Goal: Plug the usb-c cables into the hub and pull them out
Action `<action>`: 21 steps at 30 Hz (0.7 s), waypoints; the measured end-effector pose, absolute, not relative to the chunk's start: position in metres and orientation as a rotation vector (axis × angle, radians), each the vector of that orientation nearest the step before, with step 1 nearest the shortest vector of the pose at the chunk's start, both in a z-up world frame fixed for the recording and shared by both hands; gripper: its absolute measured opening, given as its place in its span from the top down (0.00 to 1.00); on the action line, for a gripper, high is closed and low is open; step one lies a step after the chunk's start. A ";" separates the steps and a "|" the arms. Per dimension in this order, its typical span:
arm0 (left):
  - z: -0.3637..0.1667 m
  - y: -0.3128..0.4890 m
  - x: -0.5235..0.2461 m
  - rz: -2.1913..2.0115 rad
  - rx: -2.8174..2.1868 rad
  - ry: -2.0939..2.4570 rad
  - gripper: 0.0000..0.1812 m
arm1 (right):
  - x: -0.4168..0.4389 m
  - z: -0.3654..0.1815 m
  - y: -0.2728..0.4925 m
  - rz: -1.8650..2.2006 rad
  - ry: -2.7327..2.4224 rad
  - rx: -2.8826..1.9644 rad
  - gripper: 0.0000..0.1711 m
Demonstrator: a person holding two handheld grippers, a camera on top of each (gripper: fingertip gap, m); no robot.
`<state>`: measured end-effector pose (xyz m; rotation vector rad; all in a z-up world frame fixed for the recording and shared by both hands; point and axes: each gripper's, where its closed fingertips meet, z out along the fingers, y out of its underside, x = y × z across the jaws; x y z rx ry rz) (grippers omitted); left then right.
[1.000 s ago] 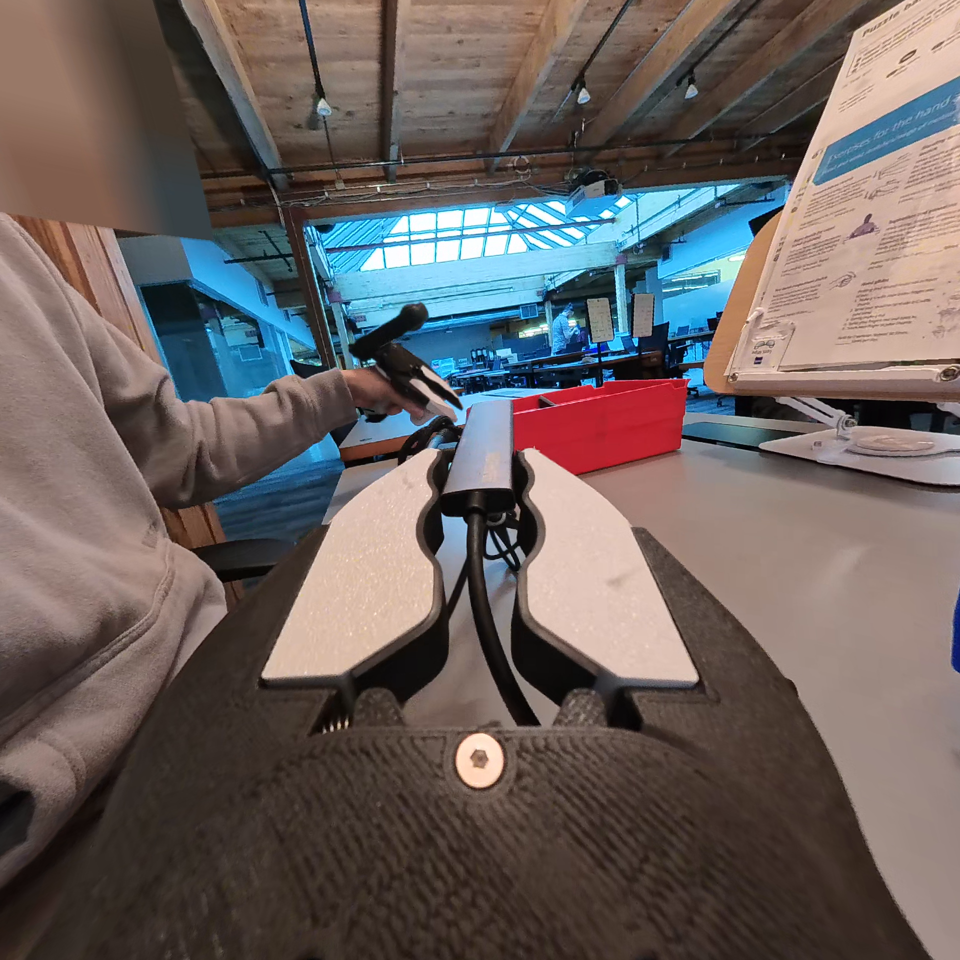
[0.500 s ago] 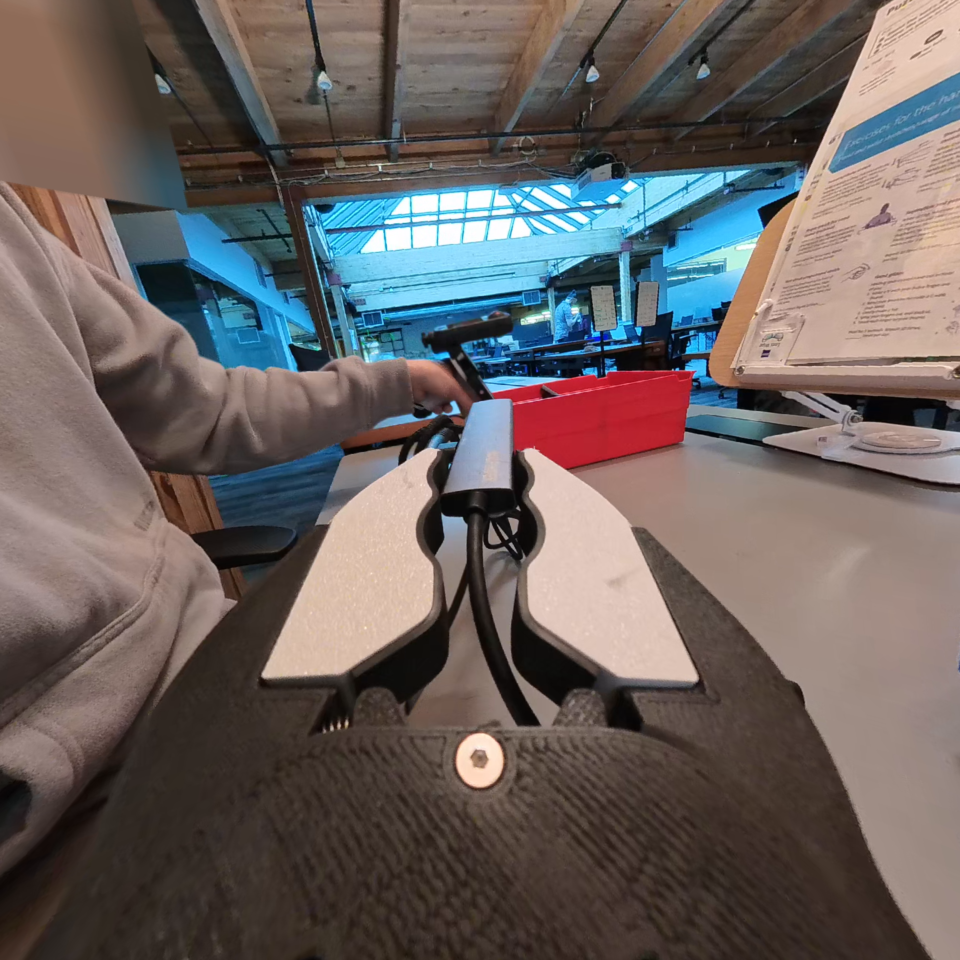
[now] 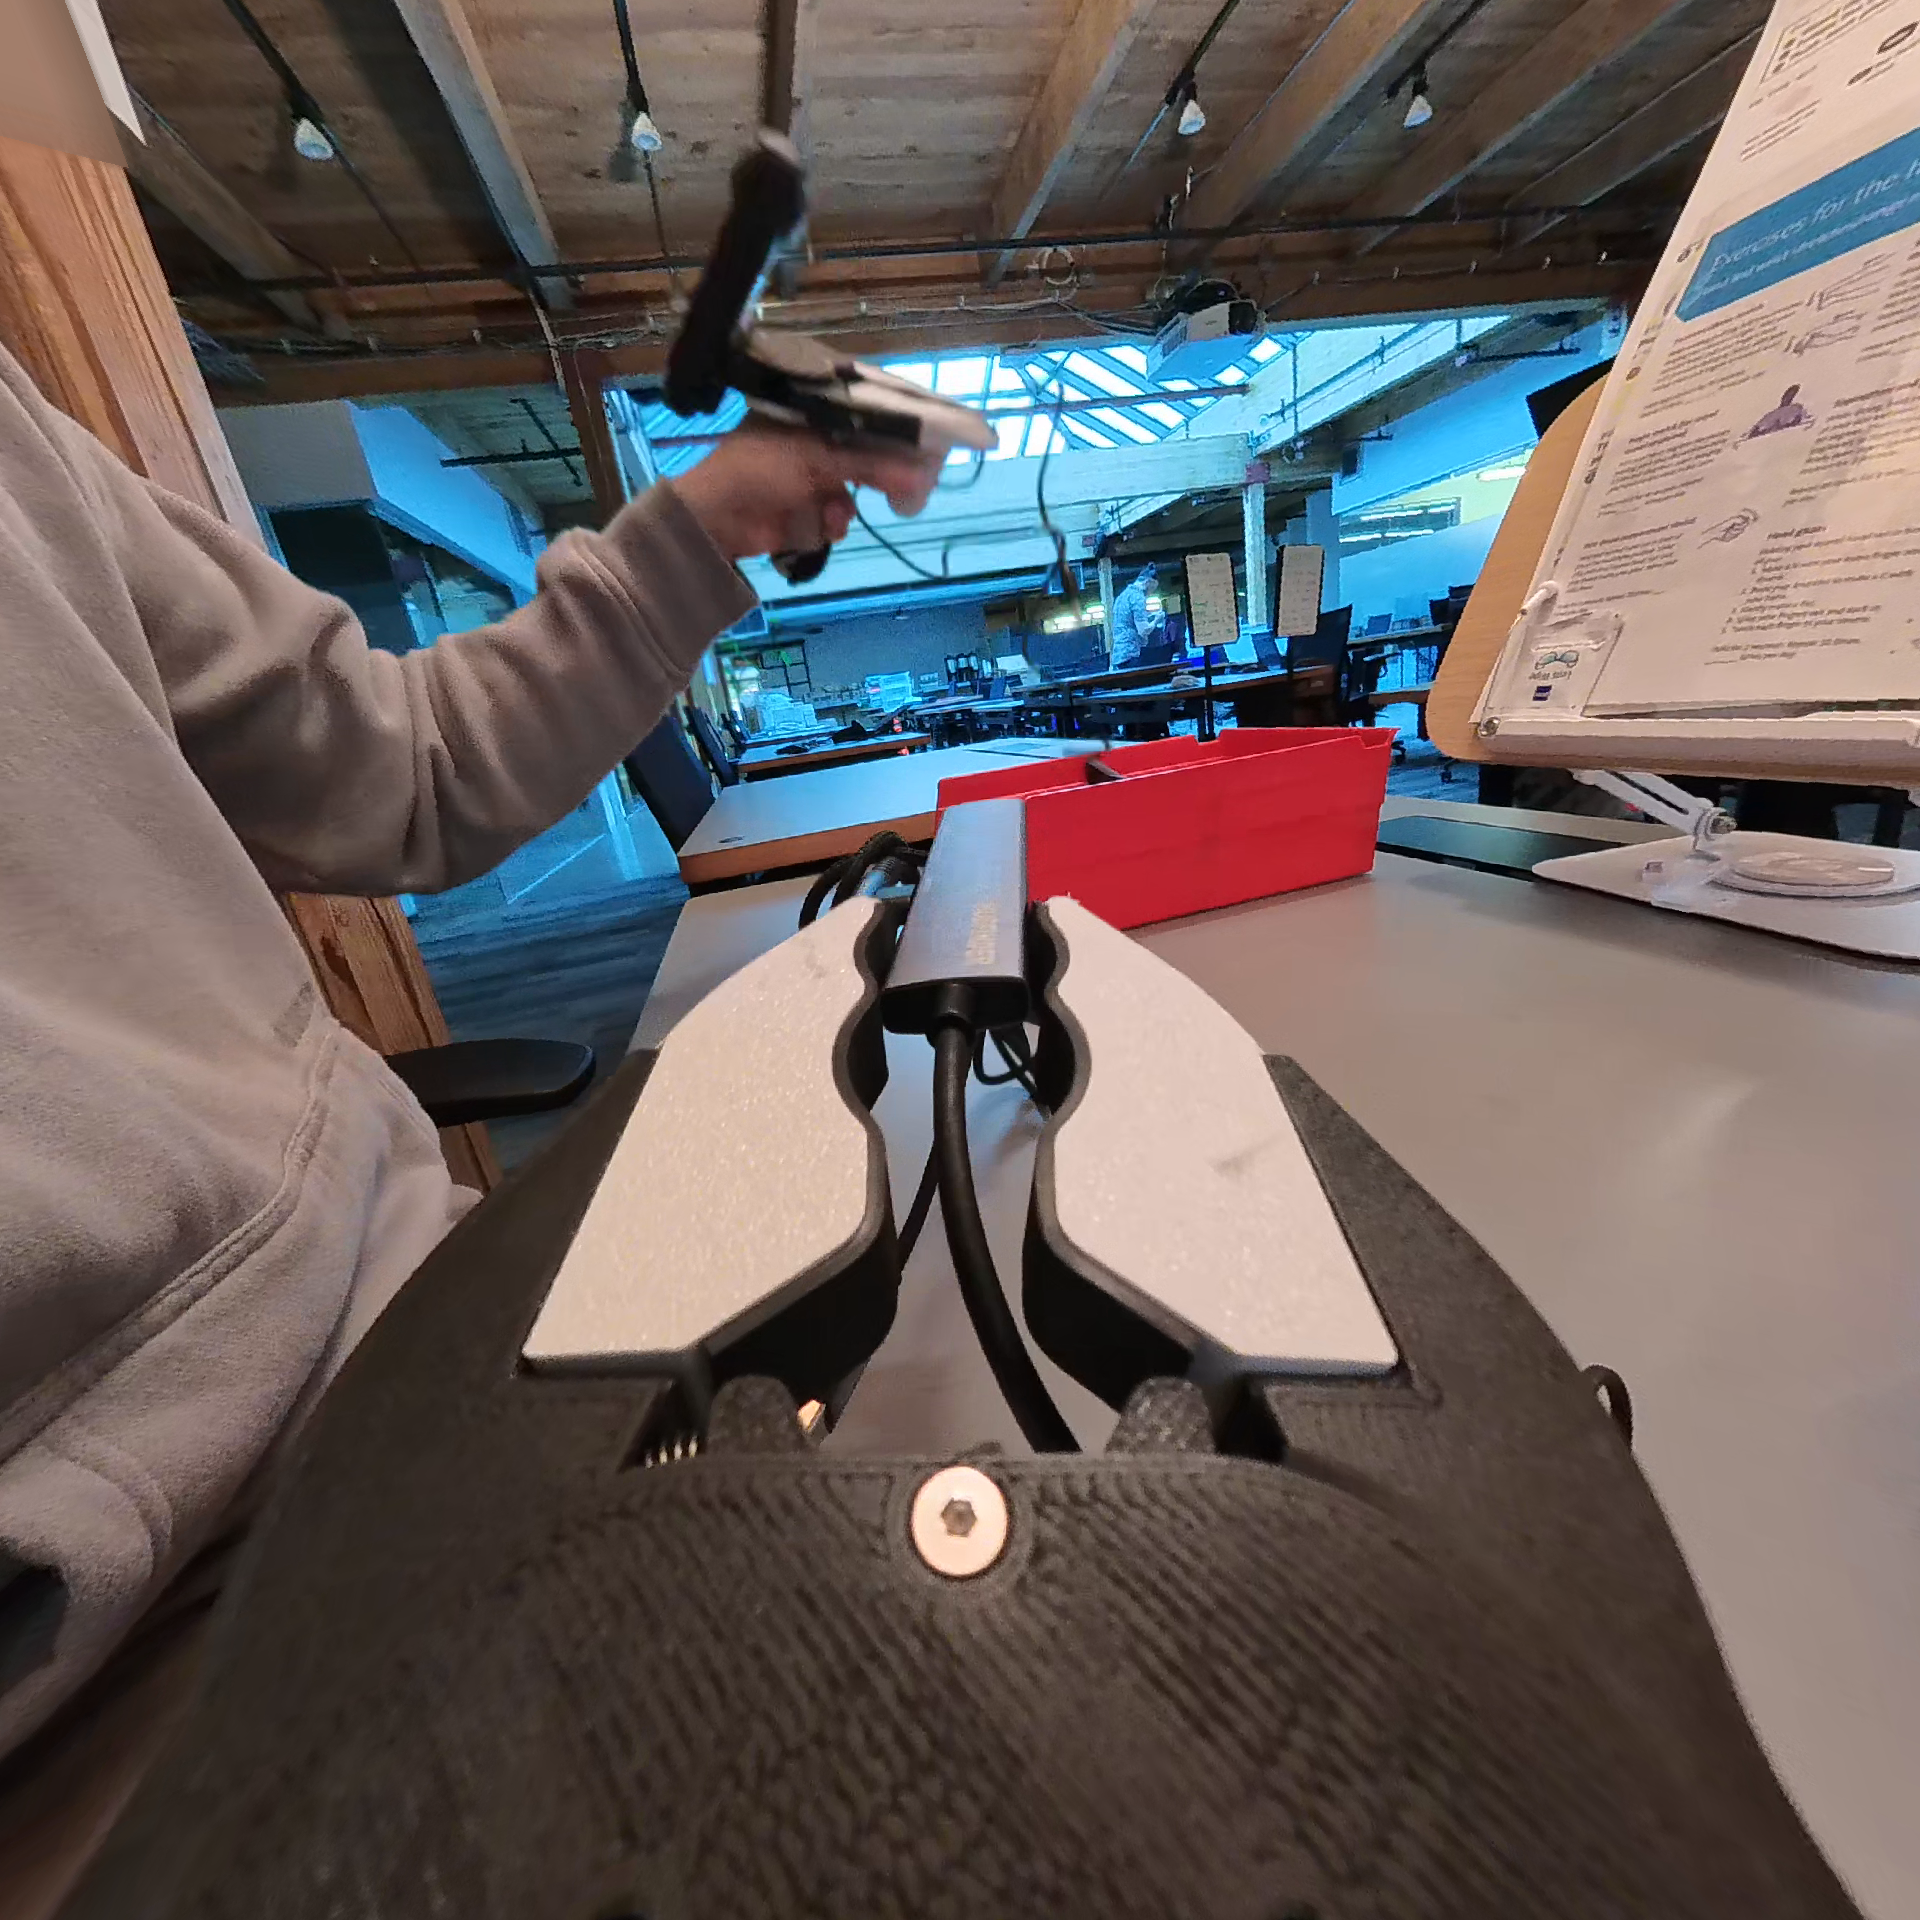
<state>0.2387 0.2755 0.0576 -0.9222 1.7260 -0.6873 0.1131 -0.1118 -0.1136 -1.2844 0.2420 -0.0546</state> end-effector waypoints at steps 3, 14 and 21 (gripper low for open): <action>0.105 0.225 0.226 -0.862 -0.757 1.694 0.99 | 0.114 -0.112 -0.115 -0.052 0.244 -1.263 0.86; -0.010 0.123 0.225 -1.137 -0.676 1.880 0.99 | 0.106 -0.112 -0.116 -0.035 0.209 -1.273 0.86; -0.153 0.165 0.181 -1.083 -0.866 2.142 0.99 | 0.101 -0.118 -0.126 -0.023 0.197 -1.347 0.86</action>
